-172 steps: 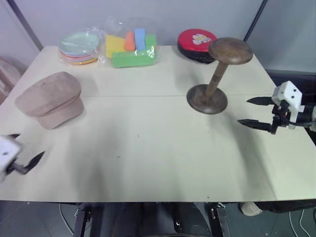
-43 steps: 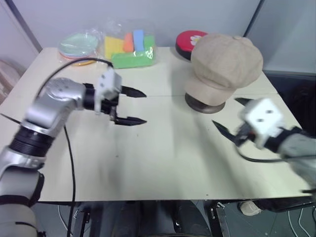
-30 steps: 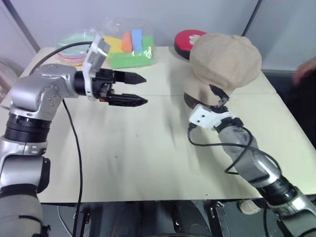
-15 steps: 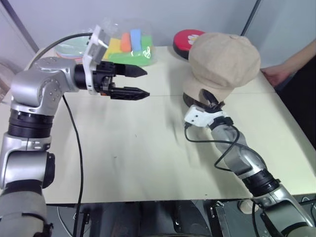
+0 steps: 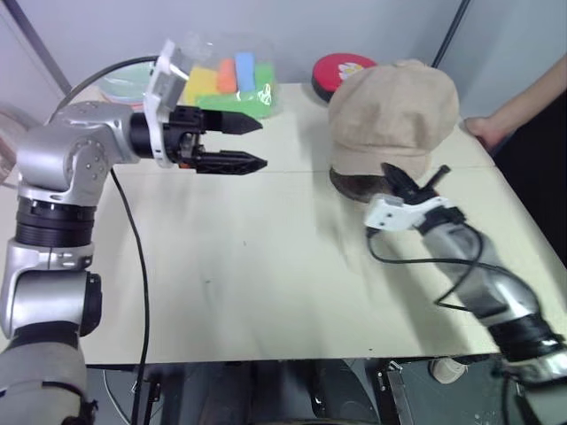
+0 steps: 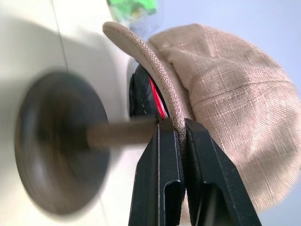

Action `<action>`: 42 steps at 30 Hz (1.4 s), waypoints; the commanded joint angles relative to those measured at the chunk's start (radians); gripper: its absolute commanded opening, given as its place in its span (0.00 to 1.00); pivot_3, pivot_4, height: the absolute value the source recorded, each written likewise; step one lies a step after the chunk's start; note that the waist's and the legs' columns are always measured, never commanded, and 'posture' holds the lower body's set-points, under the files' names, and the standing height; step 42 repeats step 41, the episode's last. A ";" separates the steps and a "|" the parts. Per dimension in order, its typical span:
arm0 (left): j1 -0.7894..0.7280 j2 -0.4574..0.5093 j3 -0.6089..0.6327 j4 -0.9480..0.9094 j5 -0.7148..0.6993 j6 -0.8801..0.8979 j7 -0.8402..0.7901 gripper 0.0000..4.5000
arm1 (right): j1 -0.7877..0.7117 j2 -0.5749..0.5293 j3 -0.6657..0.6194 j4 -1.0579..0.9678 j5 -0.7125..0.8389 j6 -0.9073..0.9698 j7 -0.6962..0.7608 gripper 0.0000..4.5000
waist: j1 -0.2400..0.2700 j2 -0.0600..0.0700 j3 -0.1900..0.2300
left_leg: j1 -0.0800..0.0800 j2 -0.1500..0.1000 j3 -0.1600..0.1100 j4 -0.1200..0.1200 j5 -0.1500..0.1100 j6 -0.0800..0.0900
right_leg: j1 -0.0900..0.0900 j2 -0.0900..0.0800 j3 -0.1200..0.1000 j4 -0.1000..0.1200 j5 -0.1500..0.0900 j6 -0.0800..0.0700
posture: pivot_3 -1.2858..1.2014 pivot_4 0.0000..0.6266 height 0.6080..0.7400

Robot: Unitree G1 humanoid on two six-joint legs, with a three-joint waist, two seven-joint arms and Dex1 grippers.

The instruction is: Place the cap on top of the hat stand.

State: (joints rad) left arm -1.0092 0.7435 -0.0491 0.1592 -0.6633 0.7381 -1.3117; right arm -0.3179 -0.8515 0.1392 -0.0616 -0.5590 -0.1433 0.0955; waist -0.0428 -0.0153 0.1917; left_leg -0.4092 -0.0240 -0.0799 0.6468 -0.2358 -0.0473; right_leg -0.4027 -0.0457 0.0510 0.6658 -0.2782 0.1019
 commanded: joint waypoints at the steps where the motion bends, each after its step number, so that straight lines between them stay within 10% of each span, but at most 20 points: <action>1: -0.032 0.002 0.042 0.006 -0.006 0.012 0.000 1.00 | -0.005 -0.055 -0.114 0.053 0.139 -0.172 0.030 0.01 | -0.002 0.000 0.000 | 0.000 0.000 0.000 0.000 0.000 0.000 | 0.000 0.000 0.000 0.000 0.000 0.000 | 0.52 0.24 1.00; 11: -0.032 0.008 0.052 0.002 -0.002 0.022 -0.003 1.00 | -0.097 -0.053 -0.103 0.310 0.216 -0.422 0.119 0.01 | -0.001 0.000 0.000 | 0.000 0.001 0.001 0.000 0.000 0.000 | 0.000 0.000 0.001 0.000 0.000 0.000 | 0.52 0.24 1.00; 18: -0.003 0.028 0.057 -0.012 0.018 0.012 -0.001 1.00 | -0.028 -0.067 -0.146 0.242 0.236 -0.350 0.210 0.69 | 0.000 0.000 0.000 | 0.000 0.001 0.000 0.000 0.000 0.000 | 0.000 0.000 0.001 0.000 0.000 0.000 | 0.52 0.24 1.00; 23: 0.018 0.057 0.071 -0.009 0.036 -0.006 -0.003 1.00 | 0.180 -0.147 -0.281 0.031 0.422 -0.290 0.379 0.69 | 0.003 0.000 0.000 | 0.000 0.001 0.000 0.000 0.000 0.000 | 0.000 0.000 0.001 0.000 0.000 0.000 | 0.52 0.24 1.00; 29: 0.047 0.119 0.113 0.006 0.050 -0.031 -0.005 1.00 | 0.339 -0.274 -0.541 -0.232 1.011 0.275 0.754 0.69 | -0.003 0.001 0.001 | 0.003 0.004 0.000 0.000 0.000 0.001 | 0.004 0.000 0.001 -0.001 0.000 0.000 | 0.52 0.24 1.00; 42: 0.122 0.171 0.146 -0.018 0.062 -0.054 0.009 1.00 | 0.078 -0.356 -0.688 -0.040 1.351 0.908 0.818 0.69 | 0.011 0.000 0.001 | 0.002 0.003 0.000 0.000 -0.001 0.001 | 0.004 -0.001 0.000 -0.003 0.000 0.000 | 0.52 0.24 1.00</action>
